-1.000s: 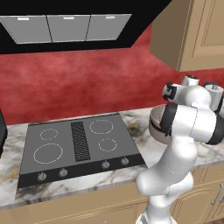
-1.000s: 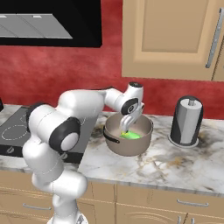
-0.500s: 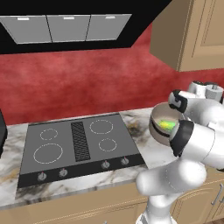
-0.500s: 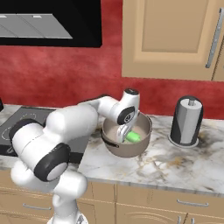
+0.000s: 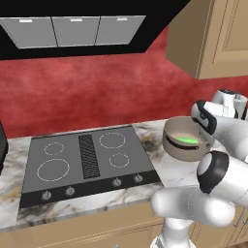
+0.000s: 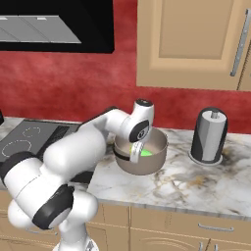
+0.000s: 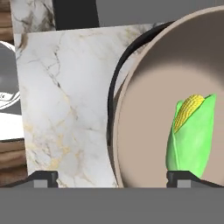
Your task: Turn on the sink faucet. Then move the corn from the counter to the sink. Turn off the sink. Move the vegetable from the sink to the pot next to the stove. Finally move the pot to the front left burner.
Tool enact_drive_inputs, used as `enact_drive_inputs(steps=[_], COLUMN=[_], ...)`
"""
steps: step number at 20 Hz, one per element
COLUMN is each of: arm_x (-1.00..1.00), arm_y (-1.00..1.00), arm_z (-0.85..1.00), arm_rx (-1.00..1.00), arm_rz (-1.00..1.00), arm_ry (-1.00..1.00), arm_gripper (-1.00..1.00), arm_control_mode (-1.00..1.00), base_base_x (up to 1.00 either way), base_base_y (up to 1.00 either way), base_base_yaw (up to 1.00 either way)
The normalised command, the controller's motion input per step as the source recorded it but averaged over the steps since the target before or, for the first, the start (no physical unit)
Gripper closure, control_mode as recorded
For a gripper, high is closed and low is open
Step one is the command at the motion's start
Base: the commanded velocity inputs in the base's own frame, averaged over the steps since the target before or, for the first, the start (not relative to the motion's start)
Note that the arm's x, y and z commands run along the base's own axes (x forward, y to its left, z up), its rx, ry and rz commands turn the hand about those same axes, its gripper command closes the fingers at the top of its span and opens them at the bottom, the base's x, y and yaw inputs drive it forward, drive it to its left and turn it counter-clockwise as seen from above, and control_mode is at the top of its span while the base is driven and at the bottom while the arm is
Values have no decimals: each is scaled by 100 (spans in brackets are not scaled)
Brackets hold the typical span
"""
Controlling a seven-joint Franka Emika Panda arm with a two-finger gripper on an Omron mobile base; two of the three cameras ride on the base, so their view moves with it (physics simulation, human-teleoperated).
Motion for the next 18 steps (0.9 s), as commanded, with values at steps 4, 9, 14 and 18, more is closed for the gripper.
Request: enact_drive_inputs(steps=[4, 9, 14, 18], arm_x=[-8, -5, 0, 0], arm_y=[1, 2, 15, 15], arm_z=[16, -6, -21, -19], arm_rx=[0, 0, 0, 0], arm_rz=[12, 11, 6, 5], arm_ry=[1, 0, 0, 0], arm_gripper=[-100, -100, -100, -100], arm_control_mode=[-100, -100, -100, -100], base_base_x=[0, 0, 0, 0], base_base_y=[0, 0, 0, 0], base_base_yaw=[0, 0, 0, 0])
